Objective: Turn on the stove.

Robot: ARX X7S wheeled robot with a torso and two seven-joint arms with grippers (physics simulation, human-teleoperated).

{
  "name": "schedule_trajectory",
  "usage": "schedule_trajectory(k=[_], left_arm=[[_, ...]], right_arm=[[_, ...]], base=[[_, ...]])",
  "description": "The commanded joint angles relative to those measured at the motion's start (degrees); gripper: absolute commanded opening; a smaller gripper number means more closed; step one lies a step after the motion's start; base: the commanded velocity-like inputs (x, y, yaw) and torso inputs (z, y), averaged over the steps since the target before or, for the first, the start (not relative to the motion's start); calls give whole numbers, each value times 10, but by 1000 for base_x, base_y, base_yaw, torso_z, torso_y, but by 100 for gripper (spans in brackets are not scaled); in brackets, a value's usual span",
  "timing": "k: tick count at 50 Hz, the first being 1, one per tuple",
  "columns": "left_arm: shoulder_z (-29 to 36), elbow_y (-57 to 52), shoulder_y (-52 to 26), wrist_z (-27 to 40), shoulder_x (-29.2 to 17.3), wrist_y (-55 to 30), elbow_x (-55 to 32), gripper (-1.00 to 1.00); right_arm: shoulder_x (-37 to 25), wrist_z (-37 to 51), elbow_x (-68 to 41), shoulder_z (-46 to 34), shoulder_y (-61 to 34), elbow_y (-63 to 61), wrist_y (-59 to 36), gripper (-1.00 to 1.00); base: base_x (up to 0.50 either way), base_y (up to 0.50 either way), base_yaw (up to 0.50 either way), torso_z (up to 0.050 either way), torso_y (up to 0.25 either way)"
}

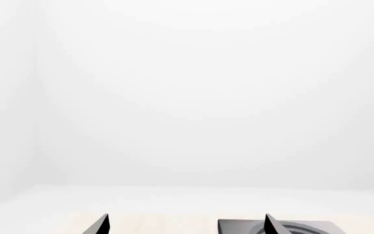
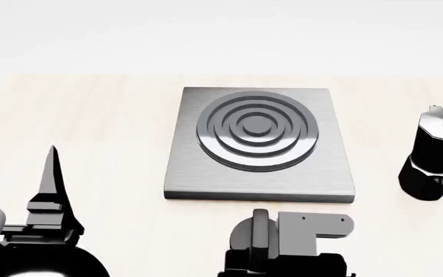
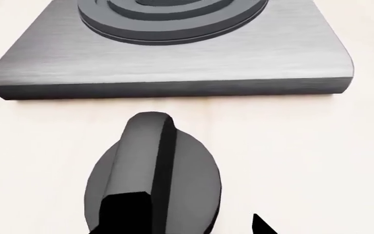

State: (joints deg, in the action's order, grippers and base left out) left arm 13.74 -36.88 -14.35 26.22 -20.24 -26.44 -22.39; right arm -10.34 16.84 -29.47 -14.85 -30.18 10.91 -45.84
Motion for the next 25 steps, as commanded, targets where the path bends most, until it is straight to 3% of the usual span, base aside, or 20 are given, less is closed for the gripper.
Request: schedule_trajectory(k=[1, 25], left_arm=[[0, 0, 0, 2, -2, 1, -3, 100], [3, 2, 0, 5, -5, 3, -5, 100]], right_arm=[[-4, 14, 2, 1, 2, -5, 0, 100], [-21, 58, 3, 20, 18, -46, -3, 100]], base=[[0, 0, 0, 0, 0], [0, 0, 0, 0, 0]])
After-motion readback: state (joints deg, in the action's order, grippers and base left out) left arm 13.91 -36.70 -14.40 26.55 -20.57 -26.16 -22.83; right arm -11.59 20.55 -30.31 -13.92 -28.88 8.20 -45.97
